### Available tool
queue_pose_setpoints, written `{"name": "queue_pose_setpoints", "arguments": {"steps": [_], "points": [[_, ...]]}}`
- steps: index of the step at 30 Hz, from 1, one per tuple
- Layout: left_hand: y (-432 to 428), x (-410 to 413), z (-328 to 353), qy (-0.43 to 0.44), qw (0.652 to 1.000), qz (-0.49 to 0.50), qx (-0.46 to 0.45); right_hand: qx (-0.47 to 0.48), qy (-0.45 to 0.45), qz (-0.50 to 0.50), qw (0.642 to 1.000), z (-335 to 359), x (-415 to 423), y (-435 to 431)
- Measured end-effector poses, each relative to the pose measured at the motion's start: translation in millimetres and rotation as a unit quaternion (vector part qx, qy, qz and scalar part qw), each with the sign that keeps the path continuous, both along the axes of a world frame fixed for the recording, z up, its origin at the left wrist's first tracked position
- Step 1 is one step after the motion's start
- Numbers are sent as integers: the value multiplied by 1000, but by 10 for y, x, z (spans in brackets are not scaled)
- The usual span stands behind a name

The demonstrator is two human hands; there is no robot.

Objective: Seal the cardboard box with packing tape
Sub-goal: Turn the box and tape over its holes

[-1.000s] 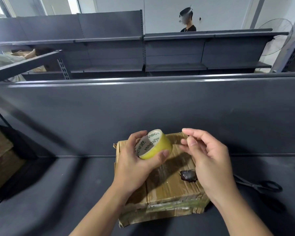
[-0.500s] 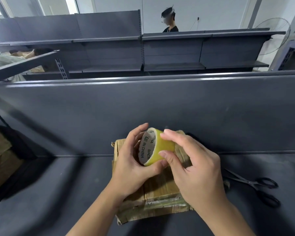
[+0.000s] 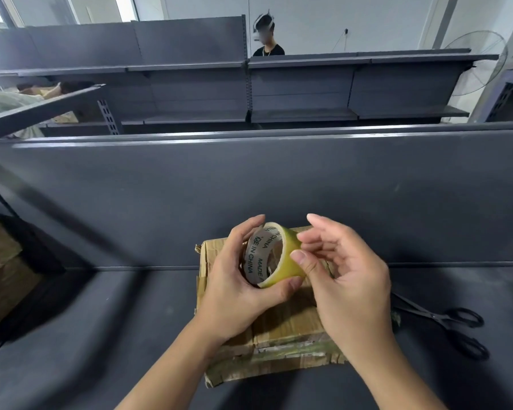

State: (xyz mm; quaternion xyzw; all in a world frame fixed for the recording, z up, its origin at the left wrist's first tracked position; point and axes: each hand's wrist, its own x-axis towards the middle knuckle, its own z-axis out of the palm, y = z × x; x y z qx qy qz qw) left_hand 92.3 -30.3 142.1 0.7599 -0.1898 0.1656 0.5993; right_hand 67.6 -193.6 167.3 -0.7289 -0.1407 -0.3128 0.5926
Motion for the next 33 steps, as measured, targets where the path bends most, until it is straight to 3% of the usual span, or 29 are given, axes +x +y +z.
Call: {"name": "queue_pose_setpoints", "arguments": {"steps": [4, 18, 25, 33], "points": [[3, 3, 3, -12, 1000, -3, 9, -36, 45, 15, 998, 31, 49, -99], [15, -3, 7, -11, 1000, 3, 21, -100, -19, -38, 994, -29, 84, -66], [14, -7, 13, -11, 1000, 7, 25, -101, -42, -58, 992, -80, 75, -39], [11, 1, 3, -9, 1000, 13, 22, -61, 28, -23, 998, -43, 108, -75]]}}
